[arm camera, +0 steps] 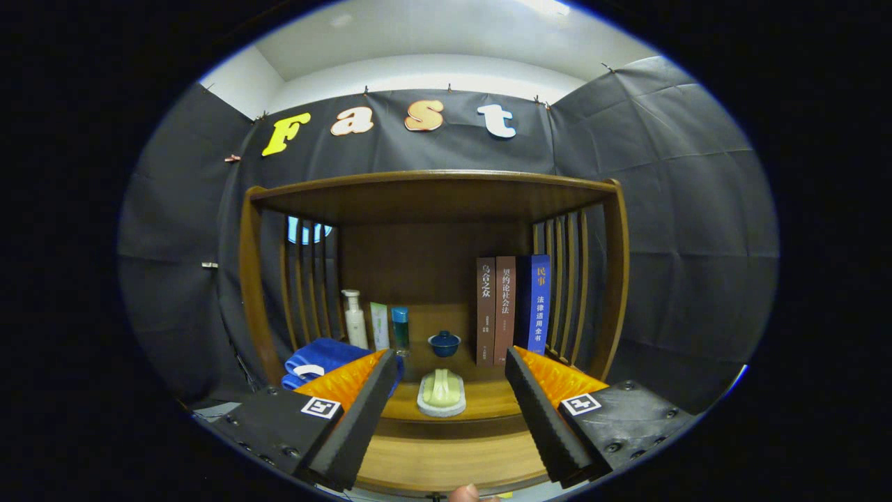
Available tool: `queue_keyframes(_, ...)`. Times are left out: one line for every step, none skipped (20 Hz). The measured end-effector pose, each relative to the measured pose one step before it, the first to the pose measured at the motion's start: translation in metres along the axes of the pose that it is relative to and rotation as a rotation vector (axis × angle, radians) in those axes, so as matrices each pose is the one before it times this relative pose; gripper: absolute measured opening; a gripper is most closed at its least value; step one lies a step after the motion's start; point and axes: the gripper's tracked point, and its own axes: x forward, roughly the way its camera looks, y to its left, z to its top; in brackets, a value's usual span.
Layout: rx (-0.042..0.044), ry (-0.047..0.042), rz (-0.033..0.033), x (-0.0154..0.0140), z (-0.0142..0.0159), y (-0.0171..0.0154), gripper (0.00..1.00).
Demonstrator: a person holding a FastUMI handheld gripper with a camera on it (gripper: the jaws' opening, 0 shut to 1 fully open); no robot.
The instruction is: Pull open the drawer, take out the items inside it, and place them on the countertop above the cabinet.
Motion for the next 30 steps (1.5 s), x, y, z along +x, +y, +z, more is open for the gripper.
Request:
queue_keyframes(0.00074, 0.00098, 0.00380, -0.00982, -0.00761, 0.00115, 0.99)
queue_keyframes(0.00262, 0.00494, 0.00223, -0.01047, -0.01025, 0.00057, 0.99)
queue_keyframes(0.00357, 0.00907, 0.00269, -0.00918, -0.01054, 0.00107, 0.99)
queue_keyframes(0.00446, 0.00739, -0.00123, -0.00764, -0.01085, -0.00023, 0.99)
queue_keyframes(0.00479, 0.00406, 0.00334, -0.00767, -0.00921, 0.00091, 0.99)
queue_keyframes(0.00115, 0.00214, 0.00053, -0.00622, -0.00947, -0.00011, 0.99)
queue_keyframes(0.00321, -0.00314, 0.00042, -0.00571, -0.00815, -0.00085, 0.99)
queue_keyframes(0.00489, -0.00185, 0.00287, -0.00564, -0.00850, 0.00045, 0.99)
queue_keyframes(0.00446, -0.00173, 0.00265, -0.00521, -0.00921, 0.00072, 0.99)
queue_keyframes(0.00044, 0.00159, 0.00143, -0.00555, -0.00995, -0.00025, 0.99)
queue_keyframes(0.00062, -0.00078, -0.00204, -0.00271, -0.00799, -0.00081, 0.99)
queue_keyframes(0.00099, 0.00268, 0.00154, -0.00603, -0.00449, 0.00110, 0.99)
queue_keyframes(-0.00184, 0.00943, 0.00250, -0.00009, -0.01072, 0.00095, 0.99)
queue_keyframes(-0.00799, 0.01454, -0.00032, -0.00088, -0.01206, -0.00068, 0.99)
queue_keyframes(-0.00747, 0.01504, 0.00146, 0.00126, -0.01122, -0.00058, 0.99)
queue_keyframes(-0.00670, 0.01209, 0.00034, 0.00161, -0.01108, 0.00001, 0.99)
queue_keyframes(-0.00256, 0.00919, 0.00235, 0.00195, -0.00968, 0.00097, 0.99)
queue_keyframes(-0.00313, 0.01048, 0.00366, 0.00056, -0.01009, 0.00168, 0.99)
queue_keyframes(-0.00426, 0.01365, 0.00043, 0.00139, -0.01058, 0.00022, 0.99)
queue_keyframes(-0.00402, 0.01299, 0.00141, 0.00149, -0.00990, 0.00019, 0.99)
queue_keyframes(-0.00407, 0.00966, 0.00010, 0.00225, -0.00818, -0.00005, 0.99)
queue_keyframes(-0.00205, 0.00842, 0.00207, 0.00254, -0.00628, 0.00011, 0.99)
queue_keyframes(-0.00240, 0.00981, -0.00119, 0.00392, -0.00616, -0.00026, 0.99)
queue_keyframes(0.00030, 0.01235, 0.00137, 0.00411, -0.00618, -0.00039, 0.99)
queue_keyframes(0.00450, 0.01352, -0.00104, 0.00422, -0.00544, -0.00060, 1.00)
queue_keyframes(0.00931, 0.01363, -0.00024, 0.00419, -0.00466, -0.00059, 0.99)
queue_keyframes(0.01243, 0.01513, 0.00005, 0.00346, -0.00489, -0.00063, 1.00)
queue_keyframes(0.01205, 0.01357, -0.00017, 0.00219, -0.00553, -0.00209, 1.00)
queue_keyframes(0.00606, 0.01251, 0.00272, 0.00172, -0.00406, -0.00036, 1.00)
queue_keyframes(0.00005, -0.02357, -0.00107, 0.00074, 0.00274, -0.00052, 1.00)
